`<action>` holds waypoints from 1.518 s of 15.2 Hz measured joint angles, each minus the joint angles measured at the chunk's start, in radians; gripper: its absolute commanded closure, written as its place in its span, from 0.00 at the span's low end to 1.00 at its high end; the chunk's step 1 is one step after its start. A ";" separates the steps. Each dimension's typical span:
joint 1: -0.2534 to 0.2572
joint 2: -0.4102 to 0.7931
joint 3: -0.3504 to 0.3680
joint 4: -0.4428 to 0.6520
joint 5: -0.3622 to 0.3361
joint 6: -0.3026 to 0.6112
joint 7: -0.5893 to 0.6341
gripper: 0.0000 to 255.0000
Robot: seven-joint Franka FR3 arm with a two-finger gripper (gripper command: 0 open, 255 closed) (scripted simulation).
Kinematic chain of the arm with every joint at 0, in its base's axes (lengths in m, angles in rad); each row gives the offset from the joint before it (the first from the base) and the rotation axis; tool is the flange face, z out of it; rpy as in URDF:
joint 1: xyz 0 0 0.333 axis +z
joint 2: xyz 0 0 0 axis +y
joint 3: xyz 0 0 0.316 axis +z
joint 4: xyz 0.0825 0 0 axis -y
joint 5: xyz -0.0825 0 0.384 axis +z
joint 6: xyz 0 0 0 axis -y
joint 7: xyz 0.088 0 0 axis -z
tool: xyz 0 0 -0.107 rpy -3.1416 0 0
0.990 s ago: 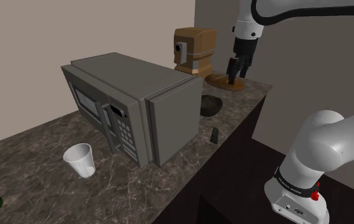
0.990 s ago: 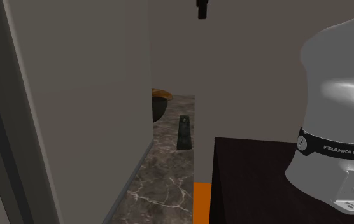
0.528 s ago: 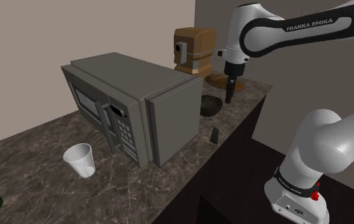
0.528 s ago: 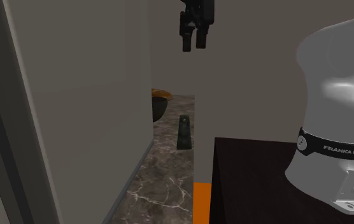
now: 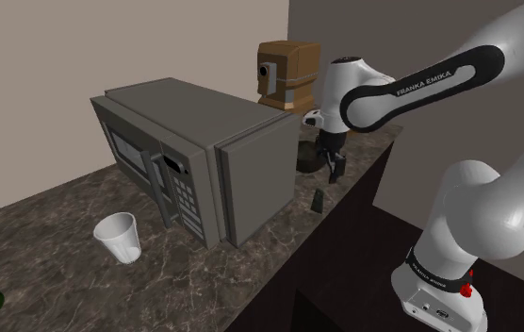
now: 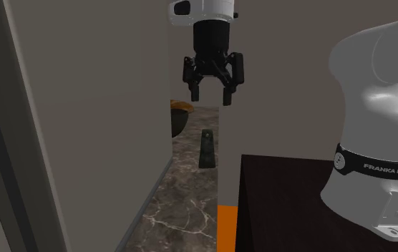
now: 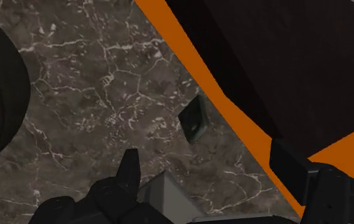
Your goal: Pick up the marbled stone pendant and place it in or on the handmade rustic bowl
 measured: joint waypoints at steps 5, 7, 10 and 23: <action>0.065 0.104 -0.065 -0.070 -0.038 0.177 -0.207 0.00; 0.071 0.134 -0.074 -0.077 -0.040 0.221 -0.219 0.00; 0.072 0.165 -0.084 -0.087 -0.042 0.312 -0.227 0.00; 0.074 0.206 -0.084 -0.103 -0.039 0.309 -0.227 1.00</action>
